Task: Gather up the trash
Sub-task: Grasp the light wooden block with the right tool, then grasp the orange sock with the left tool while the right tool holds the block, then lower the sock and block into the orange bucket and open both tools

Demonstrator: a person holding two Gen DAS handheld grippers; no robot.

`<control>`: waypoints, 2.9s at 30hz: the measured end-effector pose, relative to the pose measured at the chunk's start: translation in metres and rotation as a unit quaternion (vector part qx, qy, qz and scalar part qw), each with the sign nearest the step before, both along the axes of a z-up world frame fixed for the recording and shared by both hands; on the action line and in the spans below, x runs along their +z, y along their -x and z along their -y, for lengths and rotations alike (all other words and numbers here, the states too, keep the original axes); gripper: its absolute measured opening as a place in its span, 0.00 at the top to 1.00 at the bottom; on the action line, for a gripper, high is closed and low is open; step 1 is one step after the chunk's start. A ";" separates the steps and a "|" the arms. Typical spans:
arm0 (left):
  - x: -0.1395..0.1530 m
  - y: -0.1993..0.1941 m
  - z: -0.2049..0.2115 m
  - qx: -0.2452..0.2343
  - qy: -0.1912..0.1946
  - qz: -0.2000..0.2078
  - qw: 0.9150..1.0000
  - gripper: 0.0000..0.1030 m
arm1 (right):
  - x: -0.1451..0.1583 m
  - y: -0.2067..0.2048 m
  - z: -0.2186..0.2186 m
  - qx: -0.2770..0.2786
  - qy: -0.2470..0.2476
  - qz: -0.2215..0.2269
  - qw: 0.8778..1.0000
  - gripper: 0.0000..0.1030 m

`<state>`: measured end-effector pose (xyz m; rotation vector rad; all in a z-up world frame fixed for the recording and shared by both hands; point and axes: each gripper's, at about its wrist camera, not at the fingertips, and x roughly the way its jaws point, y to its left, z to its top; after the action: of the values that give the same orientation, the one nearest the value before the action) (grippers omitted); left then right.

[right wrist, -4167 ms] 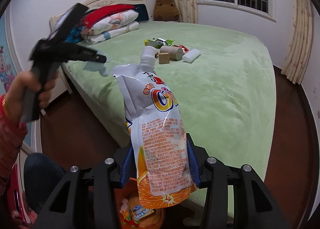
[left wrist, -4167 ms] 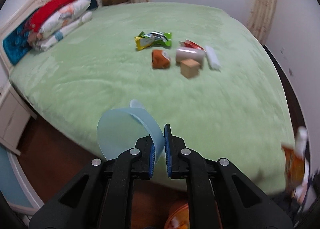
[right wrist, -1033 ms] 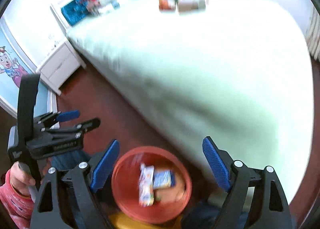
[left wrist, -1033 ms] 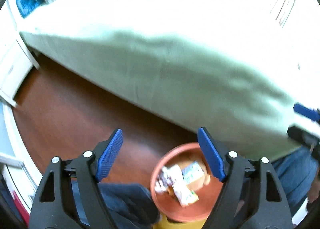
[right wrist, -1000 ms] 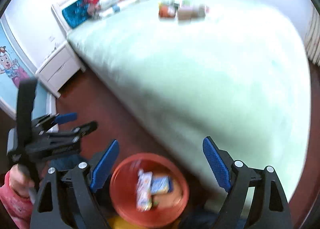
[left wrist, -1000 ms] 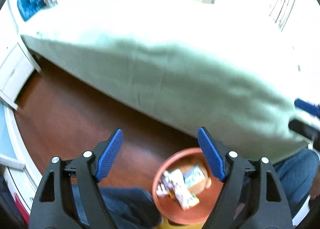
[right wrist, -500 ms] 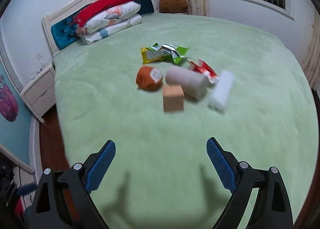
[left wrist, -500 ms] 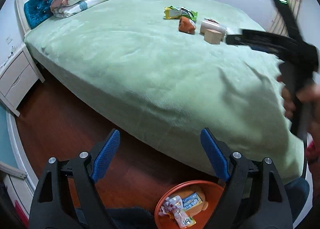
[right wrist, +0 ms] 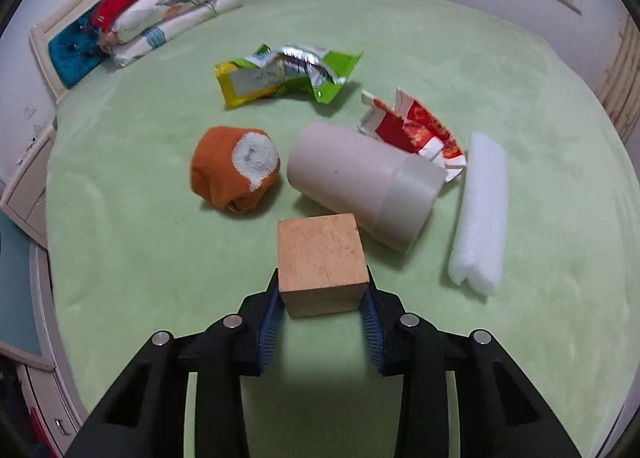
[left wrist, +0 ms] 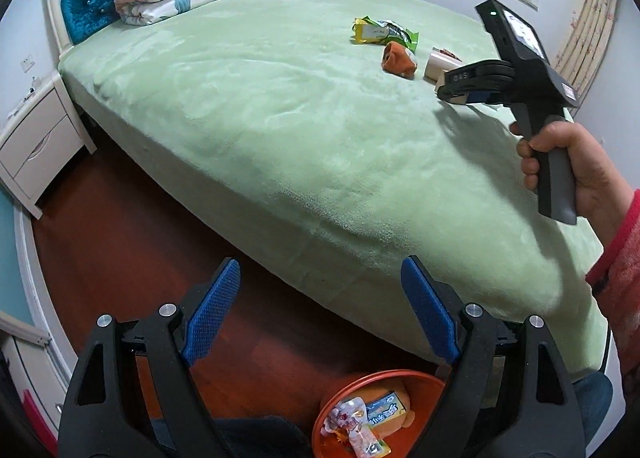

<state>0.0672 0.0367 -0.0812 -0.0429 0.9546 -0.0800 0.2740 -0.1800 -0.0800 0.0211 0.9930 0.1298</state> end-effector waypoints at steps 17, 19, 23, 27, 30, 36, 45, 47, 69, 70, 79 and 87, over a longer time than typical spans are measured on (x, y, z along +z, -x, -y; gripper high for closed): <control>0.014 -0.040 0.023 -0.021 0.005 0.026 0.999 0.22 | 0.064 0.163 0.052 0.046 -0.084 0.082 0.992 0.65; 0.017 -0.061 0.028 -0.032 0.015 0.030 0.999 0.22 | 0.066 0.184 0.058 0.041 -0.081 0.095 0.991 0.65; 0.018 -0.112 0.042 -0.055 0.042 0.028 0.997 0.22 | 0.062 0.208 0.066 0.036 -0.088 0.103 0.990 0.65; 0.014 -0.173 0.060 -0.060 0.032 0.038 0.997 0.22 | 0.056 0.222 0.070 0.035 -0.098 0.103 0.989 0.65; 0.004 -0.213 0.074 -0.064 0.026 0.030 0.997 0.22 | 0.053 0.229 0.076 0.032 -0.106 0.101 0.989 0.65; -0.013 -0.274 0.102 -0.068 0.003 0.013 0.998 0.22 | 0.047 0.230 0.091 0.017 -0.103 0.094 0.990 0.65; -0.027 -0.302 0.123 -0.072 -0.037 -0.011 0.997 0.66 | 0.041 0.235 0.103 0.007 -0.106 0.090 0.990 0.65; -0.022 -0.297 0.126 -0.071 -0.048 -0.001 0.996 0.71 | 0.040 0.235 0.103 0.006 -0.107 0.091 0.990 0.65; 0.052 -0.063 0.067 -0.104 -0.040 0.133 0.985 0.73 | 0.055 0.292 0.070 0.033 -0.096 0.115 0.988 0.65; 0.051 -0.053 0.065 -0.105 -0.041 0.135 0.984 0.73 | 0.054 0.297 0.066 0.038 -0.095 0.114 0.988 0.65; 0.018 0.039 0.043 -0.109 -0.033 0.102 0.988 0.73 | 0.025 0.335 0.034 0.067 -0.085 0.076 0.991 0.65; -0.047 0.092 0.035 -0.112 -0.030 0.012 0.993 0.73 | -0.023 0.367 0.008 0.093 -0.073 0.012 0.993 0.65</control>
<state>-0.0244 0.0021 -0.1284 0.1215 0.9340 -0.2576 -0.0927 -0.1876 -0.1029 0.0606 0.9596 0.3729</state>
